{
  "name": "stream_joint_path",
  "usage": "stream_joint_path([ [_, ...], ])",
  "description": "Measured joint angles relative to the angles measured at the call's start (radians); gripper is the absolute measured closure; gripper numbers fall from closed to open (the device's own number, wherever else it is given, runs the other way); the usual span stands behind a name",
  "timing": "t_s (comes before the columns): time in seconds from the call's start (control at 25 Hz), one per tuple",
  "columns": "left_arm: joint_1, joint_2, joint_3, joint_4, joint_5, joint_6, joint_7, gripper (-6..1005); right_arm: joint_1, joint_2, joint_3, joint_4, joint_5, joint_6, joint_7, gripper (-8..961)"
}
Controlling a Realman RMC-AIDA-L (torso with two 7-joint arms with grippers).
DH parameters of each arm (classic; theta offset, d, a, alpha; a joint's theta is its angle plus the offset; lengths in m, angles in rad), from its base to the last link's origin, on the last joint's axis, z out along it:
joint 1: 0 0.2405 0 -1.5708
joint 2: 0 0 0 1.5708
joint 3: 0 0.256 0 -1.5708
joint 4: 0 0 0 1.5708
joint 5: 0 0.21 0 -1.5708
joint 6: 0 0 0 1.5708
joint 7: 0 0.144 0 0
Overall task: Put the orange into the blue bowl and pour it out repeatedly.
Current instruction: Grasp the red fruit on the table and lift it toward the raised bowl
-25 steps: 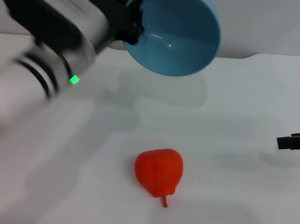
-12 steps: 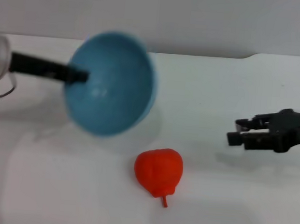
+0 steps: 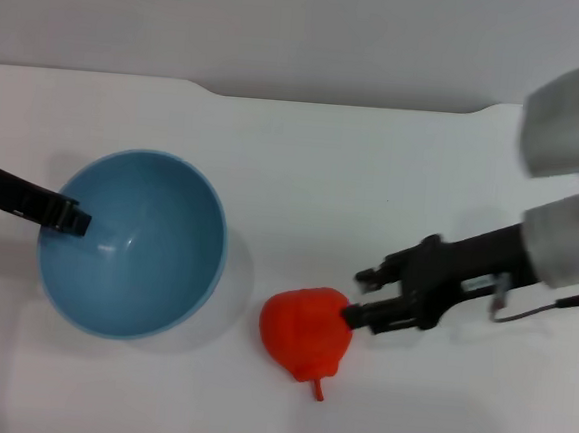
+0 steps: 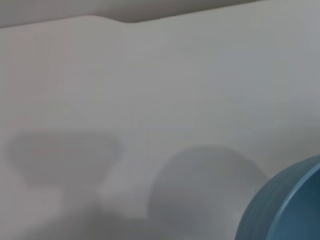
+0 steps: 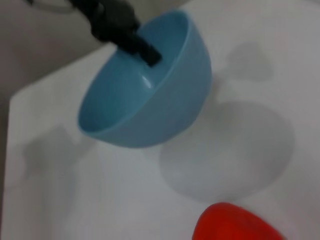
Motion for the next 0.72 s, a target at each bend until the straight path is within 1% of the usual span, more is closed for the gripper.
stream_joint_path([
  [0.08,0.002,0.0,0.003,0.004,0.001,0.006,-0.002,1000,0.035,0.001,-0.072,0.045,0.0,0.05,0.0,426],
  [0.24,0.005,0.0,0.004,0.005,0.004,0.012,-0.005,999,0.082,0.005,-0.198,0.114,0.006,0.154,0.0,440],
  [0.44,0.006,0.0,0.004,0.006,0.005,0.015,-0.004,999,0.083,0.009,-0.336,0.135,0.076,0.306,0.008,458],
  [0.56,0.004,0.0,0.005,0.004,0.006,0.016,-0.001,1000,0.078,0.011,-0.367,0.148,0.092,0.358,0.015,469],
  [0.72,0.002,0.0,0.009,0.003,0.006,0.016,0.001,1000,0.076,0.007,-0.361,0.17,0.102,0.371,0.024,483],
])
